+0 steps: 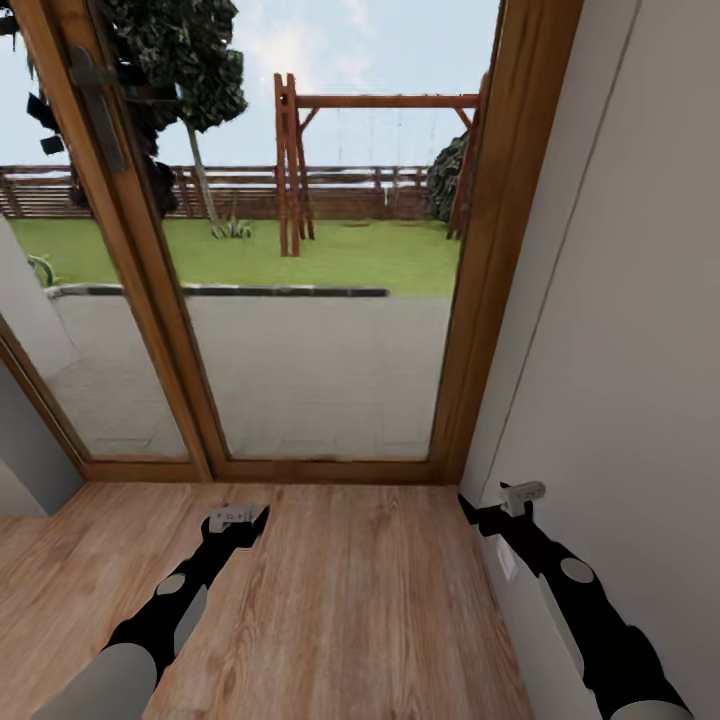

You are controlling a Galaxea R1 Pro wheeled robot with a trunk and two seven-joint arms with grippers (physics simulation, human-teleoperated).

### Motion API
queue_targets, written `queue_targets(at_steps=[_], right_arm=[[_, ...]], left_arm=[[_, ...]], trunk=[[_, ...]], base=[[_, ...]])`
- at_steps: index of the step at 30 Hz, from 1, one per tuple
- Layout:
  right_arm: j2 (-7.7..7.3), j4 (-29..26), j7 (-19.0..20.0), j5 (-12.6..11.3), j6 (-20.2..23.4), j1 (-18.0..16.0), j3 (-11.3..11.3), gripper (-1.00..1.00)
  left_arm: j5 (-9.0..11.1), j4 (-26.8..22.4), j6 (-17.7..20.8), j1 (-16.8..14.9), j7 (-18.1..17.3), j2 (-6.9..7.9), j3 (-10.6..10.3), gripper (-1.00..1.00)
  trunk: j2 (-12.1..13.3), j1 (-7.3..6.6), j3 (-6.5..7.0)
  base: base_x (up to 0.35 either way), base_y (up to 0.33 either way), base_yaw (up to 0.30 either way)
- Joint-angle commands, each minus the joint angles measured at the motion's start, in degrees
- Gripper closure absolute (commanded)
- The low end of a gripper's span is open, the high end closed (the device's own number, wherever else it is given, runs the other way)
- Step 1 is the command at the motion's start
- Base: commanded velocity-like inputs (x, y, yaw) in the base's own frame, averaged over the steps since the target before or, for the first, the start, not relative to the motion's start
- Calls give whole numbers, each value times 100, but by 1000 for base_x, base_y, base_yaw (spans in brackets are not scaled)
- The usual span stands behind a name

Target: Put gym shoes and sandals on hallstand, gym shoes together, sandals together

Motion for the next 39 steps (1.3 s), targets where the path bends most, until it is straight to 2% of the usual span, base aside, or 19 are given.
queue_targets(at_steps=[1, 9, 39], right_arm=[[2, 0, 34, 30, -11, -3, -15, -100], [2, 0, 34, 30, -11, -3, -15, -100], [2, 0, 34, 30, -11, -3, -15, -100]], left_arm=[[-26, 5, -14, -5, -51, -5, 50, -100], [-26, 5, -18, -4, -51, -5, 48, -100], [-26, 5, -26, -3, -51, -5, 45, -100]], trunk=[[-2, 2, -5], [-2, 2, -5], [-2, 2, -5]], base=[[327, 0, 0], [150, 0, 0], [48, 0, 0]])
